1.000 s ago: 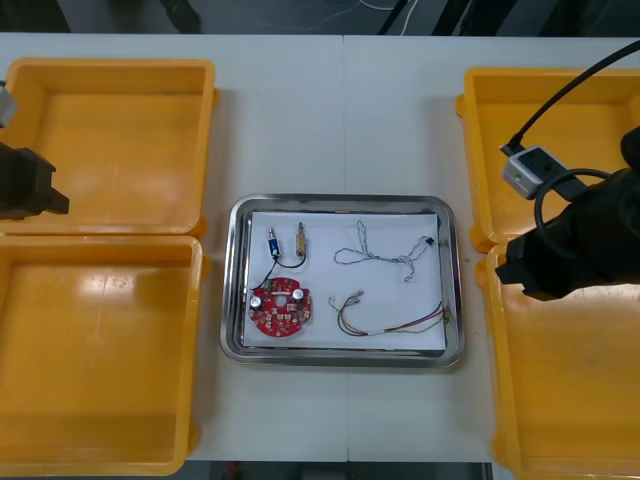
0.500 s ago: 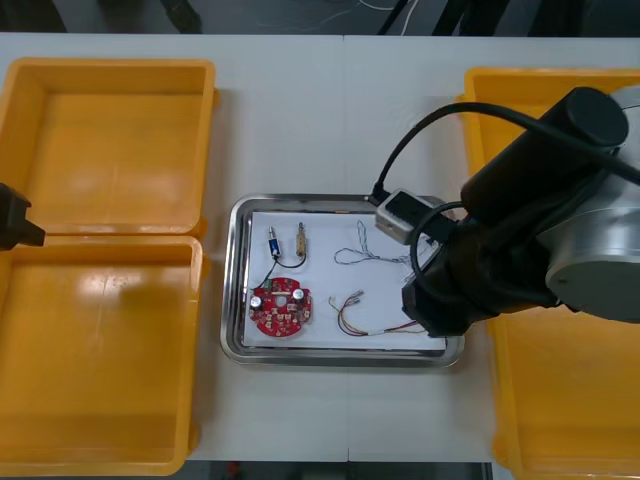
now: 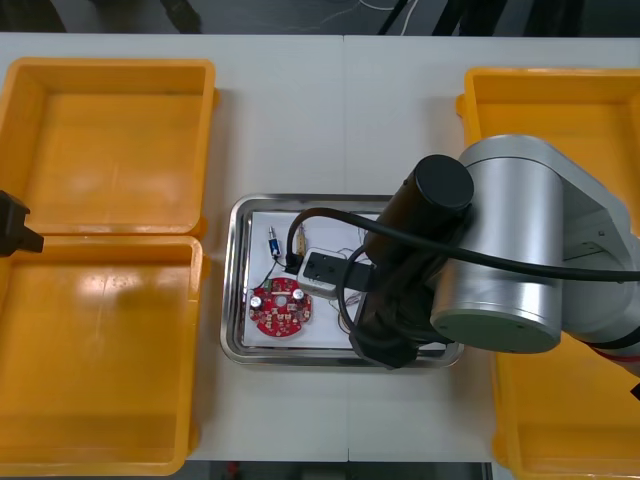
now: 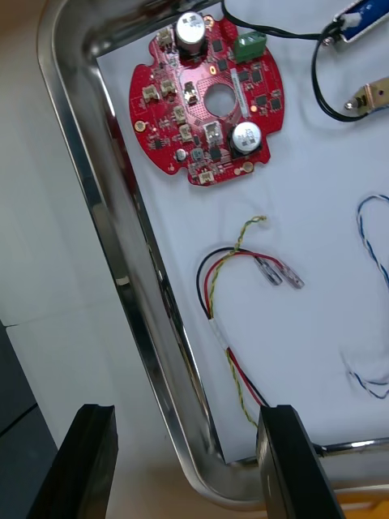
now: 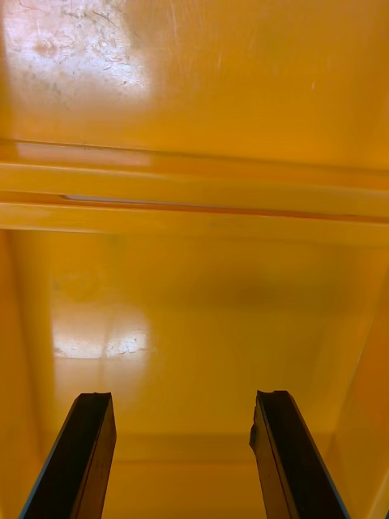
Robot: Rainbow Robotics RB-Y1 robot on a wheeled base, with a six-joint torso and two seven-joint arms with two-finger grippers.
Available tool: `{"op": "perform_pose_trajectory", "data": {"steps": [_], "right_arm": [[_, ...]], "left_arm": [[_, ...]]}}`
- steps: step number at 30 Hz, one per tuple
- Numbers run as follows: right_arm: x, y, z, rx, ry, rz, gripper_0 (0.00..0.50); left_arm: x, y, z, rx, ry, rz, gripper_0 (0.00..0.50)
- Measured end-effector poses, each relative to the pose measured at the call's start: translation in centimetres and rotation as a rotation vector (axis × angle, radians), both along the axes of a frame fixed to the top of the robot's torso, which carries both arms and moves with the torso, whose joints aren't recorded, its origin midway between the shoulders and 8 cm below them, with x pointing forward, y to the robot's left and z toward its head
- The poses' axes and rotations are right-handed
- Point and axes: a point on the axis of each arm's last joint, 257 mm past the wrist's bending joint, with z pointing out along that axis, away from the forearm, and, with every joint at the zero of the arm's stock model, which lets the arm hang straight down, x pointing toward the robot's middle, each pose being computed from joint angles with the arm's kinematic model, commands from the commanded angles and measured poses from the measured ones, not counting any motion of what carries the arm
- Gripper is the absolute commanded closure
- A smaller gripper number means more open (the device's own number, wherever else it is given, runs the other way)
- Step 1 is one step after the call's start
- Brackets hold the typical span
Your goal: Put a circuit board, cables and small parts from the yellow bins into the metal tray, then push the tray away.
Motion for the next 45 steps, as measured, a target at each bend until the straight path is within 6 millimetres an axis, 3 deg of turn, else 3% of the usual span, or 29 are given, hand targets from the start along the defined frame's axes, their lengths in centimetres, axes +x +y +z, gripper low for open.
{"op": "perform_pose_trajectory", "data": {"steps": [5,22,45], "right_arm": [[0.2,0.9,-1.3,-0.050,0.005,0.158,0.000],[-1.0,1.4,-7.1,-0.173,-0.004,0.238,0.000],[-1.7,2.6,-10.1,-0.201,-0.093,0.239,0.000]], "left_arm": [[0.0,0.0,0.0,0.000,0.000,0.000,0.000],[0.0,0.0,0.0,0.000,0.000,-0.001,0.000],[0.0,0.0,0.0,0.000,-0.001,-0.001,0.000]]}}
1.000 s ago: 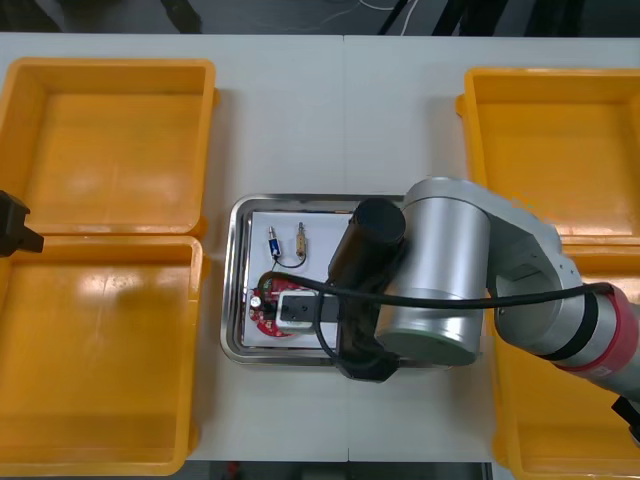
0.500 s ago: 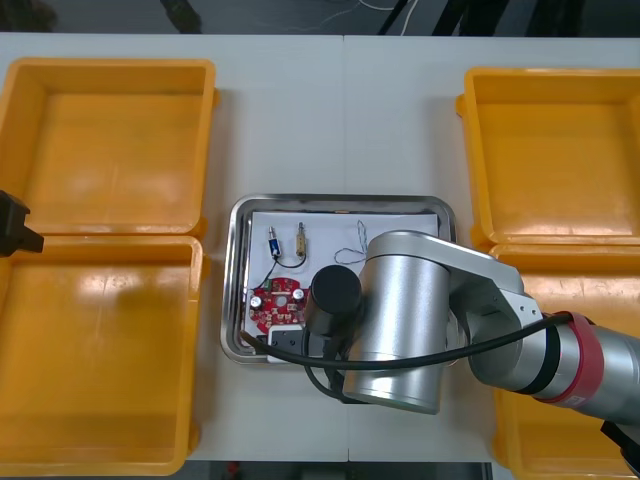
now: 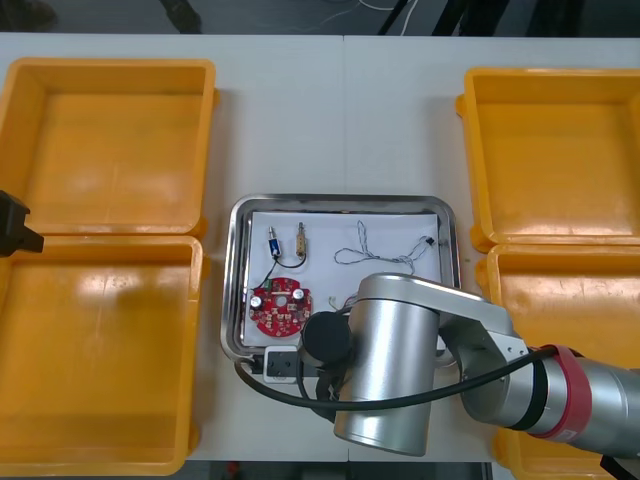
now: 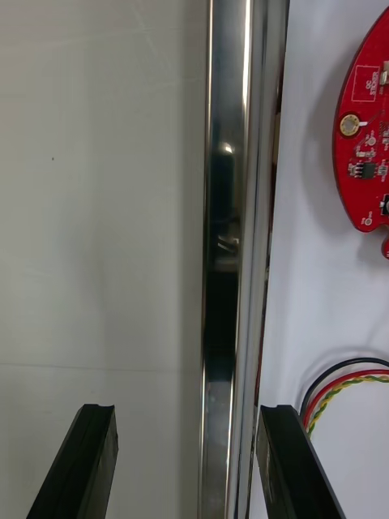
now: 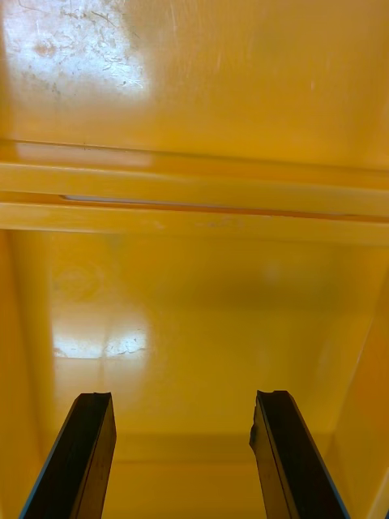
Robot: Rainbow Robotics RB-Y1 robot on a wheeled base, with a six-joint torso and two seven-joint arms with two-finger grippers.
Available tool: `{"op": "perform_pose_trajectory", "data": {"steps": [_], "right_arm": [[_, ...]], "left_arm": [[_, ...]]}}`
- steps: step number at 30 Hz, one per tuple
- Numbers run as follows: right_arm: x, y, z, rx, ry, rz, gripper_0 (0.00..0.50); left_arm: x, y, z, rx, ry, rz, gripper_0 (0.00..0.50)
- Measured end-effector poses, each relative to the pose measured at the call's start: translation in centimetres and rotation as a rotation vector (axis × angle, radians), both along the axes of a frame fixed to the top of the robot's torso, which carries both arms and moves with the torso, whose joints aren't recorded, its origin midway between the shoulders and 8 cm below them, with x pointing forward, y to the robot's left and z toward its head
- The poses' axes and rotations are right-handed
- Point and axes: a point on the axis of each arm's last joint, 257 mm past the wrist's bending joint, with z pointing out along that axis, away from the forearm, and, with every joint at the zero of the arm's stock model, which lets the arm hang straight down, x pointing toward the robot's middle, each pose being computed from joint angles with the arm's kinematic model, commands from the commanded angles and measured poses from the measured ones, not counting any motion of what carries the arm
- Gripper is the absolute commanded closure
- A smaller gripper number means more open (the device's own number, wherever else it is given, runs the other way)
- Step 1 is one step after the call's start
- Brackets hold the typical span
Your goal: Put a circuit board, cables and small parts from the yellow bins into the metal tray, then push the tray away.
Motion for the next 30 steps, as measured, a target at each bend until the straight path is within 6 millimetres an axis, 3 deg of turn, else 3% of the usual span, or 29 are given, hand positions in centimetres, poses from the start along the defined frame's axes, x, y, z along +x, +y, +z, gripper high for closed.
{"op": "perform_pose_trajectory", "data": {"steps": [15,29,30], "right_arm": [[2.4,-0.4,-1.6,-0.001,-0.049,-0.044,0.000],[2.2,-0.4,-1.9,-0.015,-0.057,-0.030,0.000],[2.1,-0.4,-1.9,-0.014,-0.057,-0.030,0.029]], "left_arm": [[0.0,0.0,0.0,0.000,0.000,0.000,0.000],[0.0,0.0,0.0,0.000,0.000,0.000,0.000],[0.0,0.0,0.0,0.000,0.000,0.000,0.000]]}}
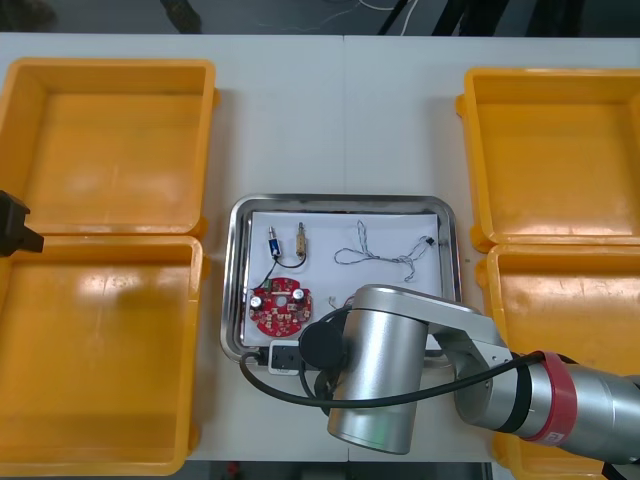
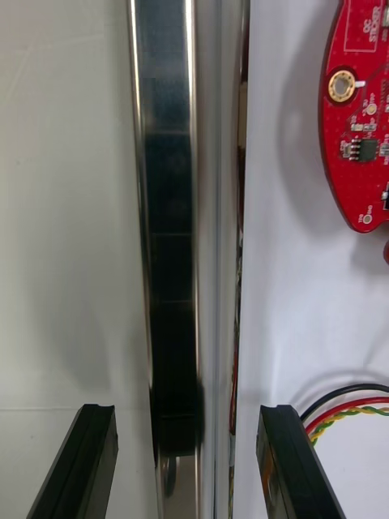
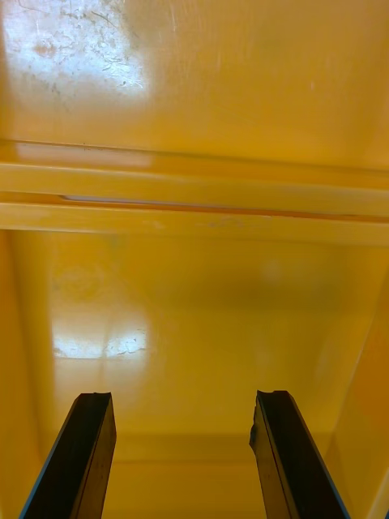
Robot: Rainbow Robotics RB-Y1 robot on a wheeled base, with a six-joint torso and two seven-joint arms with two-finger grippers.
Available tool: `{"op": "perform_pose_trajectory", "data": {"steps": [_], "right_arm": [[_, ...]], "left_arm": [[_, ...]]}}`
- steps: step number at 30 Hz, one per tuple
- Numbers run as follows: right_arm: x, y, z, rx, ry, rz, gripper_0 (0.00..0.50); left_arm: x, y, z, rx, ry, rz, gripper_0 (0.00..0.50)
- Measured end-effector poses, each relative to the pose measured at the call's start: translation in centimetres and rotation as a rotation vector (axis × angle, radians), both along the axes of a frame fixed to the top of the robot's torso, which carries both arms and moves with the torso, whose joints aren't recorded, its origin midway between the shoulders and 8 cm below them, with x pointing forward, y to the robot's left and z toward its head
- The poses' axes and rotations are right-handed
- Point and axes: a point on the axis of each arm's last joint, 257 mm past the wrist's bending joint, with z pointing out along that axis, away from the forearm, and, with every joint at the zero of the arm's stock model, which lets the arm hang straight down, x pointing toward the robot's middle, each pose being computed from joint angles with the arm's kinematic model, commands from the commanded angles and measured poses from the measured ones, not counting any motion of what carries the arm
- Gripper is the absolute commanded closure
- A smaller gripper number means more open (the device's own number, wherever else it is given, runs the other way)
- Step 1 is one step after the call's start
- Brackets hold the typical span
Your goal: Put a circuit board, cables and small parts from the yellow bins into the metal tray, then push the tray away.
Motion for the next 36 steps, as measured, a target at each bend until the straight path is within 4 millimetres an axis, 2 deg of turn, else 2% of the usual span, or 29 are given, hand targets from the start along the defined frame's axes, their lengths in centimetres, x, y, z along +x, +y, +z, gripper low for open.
{"op": "perform_pose_trajectory", "data": {"steps": [1,2,3,7,10,28,36], "right_arm": [[0.0,0.0,0.0,0.001,0.000,0.000,0.121],[0.0,0.1,0.0,0.001,0.000,0.001,0.169],[0.0,0.1,0.0,0.002,0.000,0.001,0.248],[-0.1,0.4,0.1,0.006,0.000,0.004,0.352],[-0.1,0.6,0.1,0.008,-0.001,0.005,0.389],[-0.1,0.9,0.2,0.000,-0.017,0.031,0.442],[1.0,0.7,0.7,-0.011,-0.053,0.059,0.454]], "left_arm": [[0.0,0.0,0.0,0.000,0.000,0.000,0.000],[0.0,0.0,0.0,0.000,0.000,0.000,0.000],[0.0,0.0,0.0,0.000,0.000,0.000,0.000],[0.0,0.0,0.0,0.000,0.000,0.000,0.000],[0.0,0.0,0.0,0.000,0.000,0.000,0.000],[0.0,0.0,0.0,0.000,0.000,0.000,0.000],[0.0,0.0,0.0,0.000,0.000,0.000,0.000]]}}
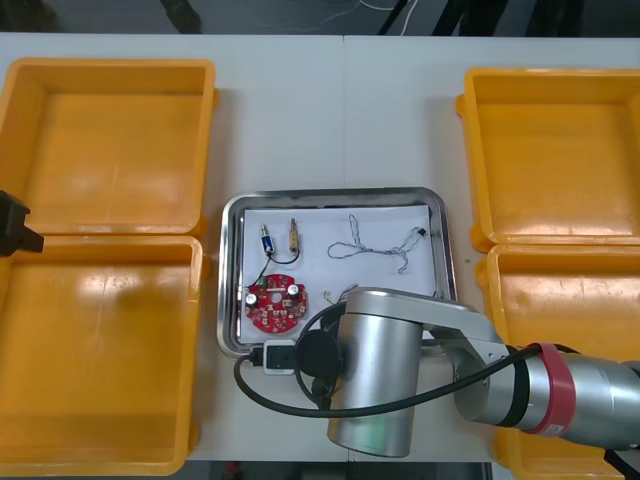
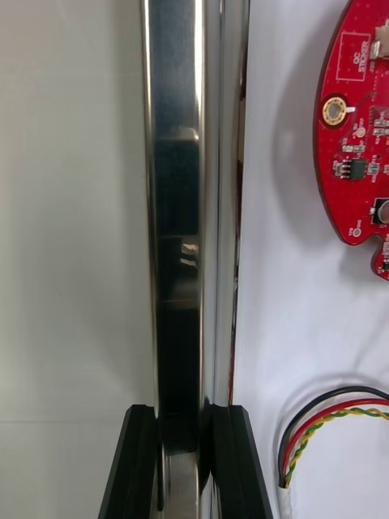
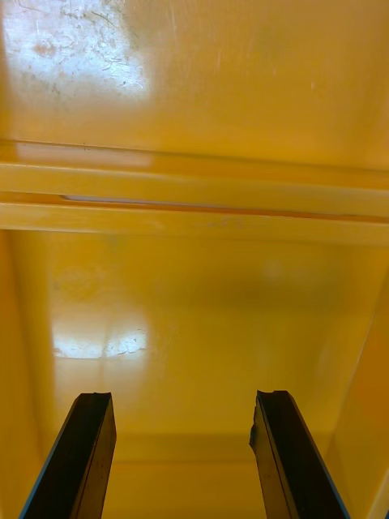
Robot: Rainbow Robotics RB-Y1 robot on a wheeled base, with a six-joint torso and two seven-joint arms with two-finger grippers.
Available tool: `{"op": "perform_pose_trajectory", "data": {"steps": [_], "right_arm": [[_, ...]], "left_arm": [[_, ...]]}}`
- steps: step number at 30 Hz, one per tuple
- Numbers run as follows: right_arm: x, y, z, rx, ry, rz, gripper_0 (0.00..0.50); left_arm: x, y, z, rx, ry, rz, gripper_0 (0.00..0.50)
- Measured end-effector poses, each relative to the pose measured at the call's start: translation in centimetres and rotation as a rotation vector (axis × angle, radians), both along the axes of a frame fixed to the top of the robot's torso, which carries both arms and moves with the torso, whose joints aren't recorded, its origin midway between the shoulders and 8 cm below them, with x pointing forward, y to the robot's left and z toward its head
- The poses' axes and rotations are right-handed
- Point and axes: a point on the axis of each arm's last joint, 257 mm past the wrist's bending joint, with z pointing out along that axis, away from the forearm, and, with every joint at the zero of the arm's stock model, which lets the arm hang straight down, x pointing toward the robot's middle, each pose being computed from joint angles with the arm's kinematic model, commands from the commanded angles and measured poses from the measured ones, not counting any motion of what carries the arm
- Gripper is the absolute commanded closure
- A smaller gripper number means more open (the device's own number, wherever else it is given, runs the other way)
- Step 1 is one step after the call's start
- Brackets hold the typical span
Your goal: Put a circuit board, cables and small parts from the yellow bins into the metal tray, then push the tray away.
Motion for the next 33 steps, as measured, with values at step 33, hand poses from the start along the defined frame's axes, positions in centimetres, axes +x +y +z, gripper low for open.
{"op": "perform_pose_trajectory", "data": {"steps": [33], "right_arm": [[8.7,-1.3,5.8,-0.068,-0.201,-0.015,0.500]], "left_arm": [[0.0,0.0,0.0,0.000,0.000,0.000,0.000]]}}
